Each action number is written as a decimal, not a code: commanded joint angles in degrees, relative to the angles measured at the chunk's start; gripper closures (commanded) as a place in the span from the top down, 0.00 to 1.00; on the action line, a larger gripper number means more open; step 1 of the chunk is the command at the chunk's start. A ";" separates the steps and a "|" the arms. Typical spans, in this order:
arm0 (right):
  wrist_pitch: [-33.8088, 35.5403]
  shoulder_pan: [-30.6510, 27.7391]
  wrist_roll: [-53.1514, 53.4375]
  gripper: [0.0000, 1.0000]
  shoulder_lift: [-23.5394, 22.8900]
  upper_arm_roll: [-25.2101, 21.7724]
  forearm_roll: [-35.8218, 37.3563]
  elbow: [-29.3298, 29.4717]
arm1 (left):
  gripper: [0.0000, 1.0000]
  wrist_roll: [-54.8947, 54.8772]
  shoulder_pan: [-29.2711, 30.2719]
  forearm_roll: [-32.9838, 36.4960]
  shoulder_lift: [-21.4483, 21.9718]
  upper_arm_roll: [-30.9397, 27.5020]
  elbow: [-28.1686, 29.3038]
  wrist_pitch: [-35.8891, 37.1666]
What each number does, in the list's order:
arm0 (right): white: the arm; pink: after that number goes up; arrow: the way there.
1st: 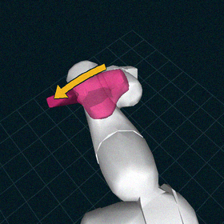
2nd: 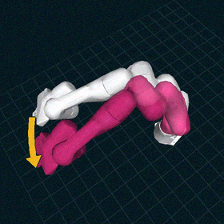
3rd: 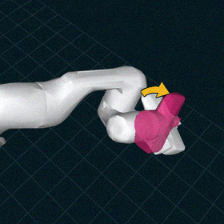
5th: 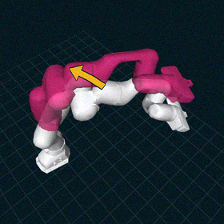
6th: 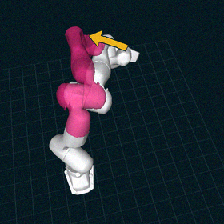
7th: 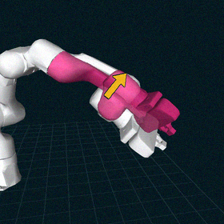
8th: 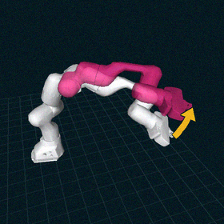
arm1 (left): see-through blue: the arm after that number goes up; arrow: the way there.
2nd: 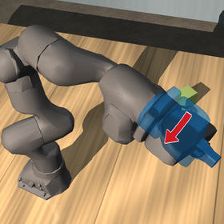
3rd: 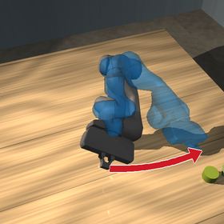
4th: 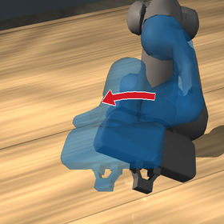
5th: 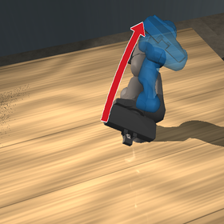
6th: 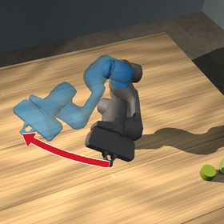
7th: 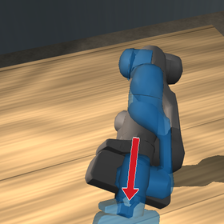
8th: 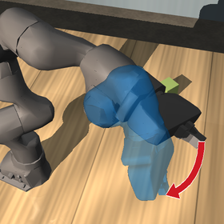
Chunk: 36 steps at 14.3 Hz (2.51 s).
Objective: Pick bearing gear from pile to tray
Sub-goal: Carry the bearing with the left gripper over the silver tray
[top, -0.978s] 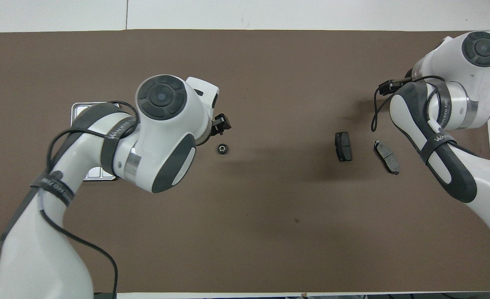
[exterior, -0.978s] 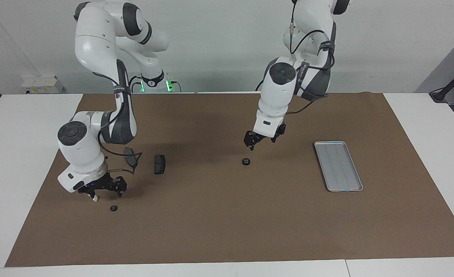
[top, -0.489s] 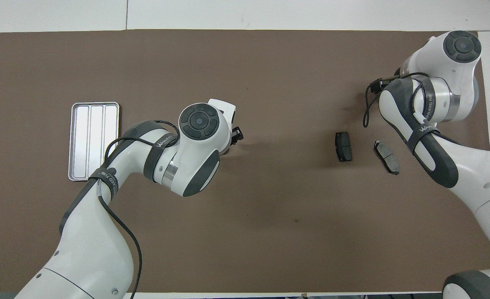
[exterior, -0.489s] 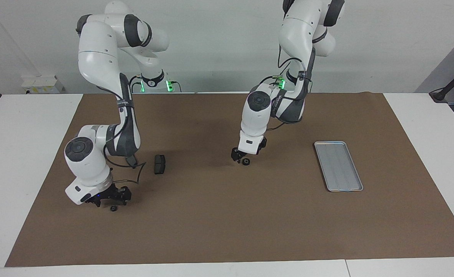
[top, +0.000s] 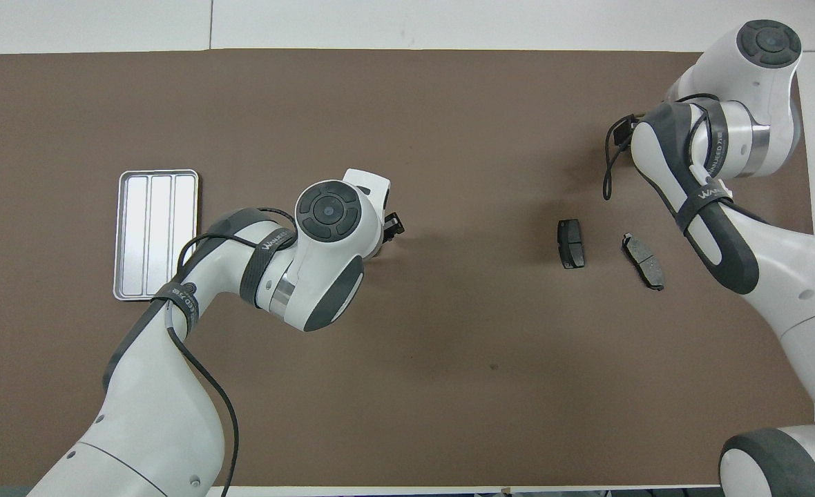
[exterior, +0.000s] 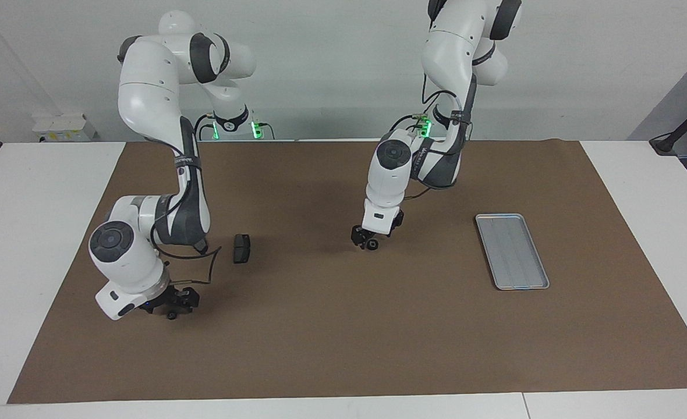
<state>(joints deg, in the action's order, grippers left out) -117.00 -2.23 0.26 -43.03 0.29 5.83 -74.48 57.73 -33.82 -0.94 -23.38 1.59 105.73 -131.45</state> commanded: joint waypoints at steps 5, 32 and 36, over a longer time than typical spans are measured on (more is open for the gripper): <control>1.16 -0.94 0.79 1.00 -3.46 0.41 -1.08 4.35 | 0.81 1.07 -1.33 0.06 -0.62 -0.88 0.79 -2.31; 4.57 -3.05 0.88 0.00 -1.18 0.32 -4.25 3.11 | 0.00 -33.51 18.32 2.88 17.12 -1.15 8.69 16.23; 17.56 2.21 1.49 0.00 8.20 -0.29 -3.46 3.55 | 0.00 -51.38 29.32 2.79 18.19 -1.15 13.88 9.13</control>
<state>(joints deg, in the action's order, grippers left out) -105.20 -2.79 0.73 -41.46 0.21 1.46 -69.78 11.78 -7.92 1.34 -6.98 -0.41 115.12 -117.63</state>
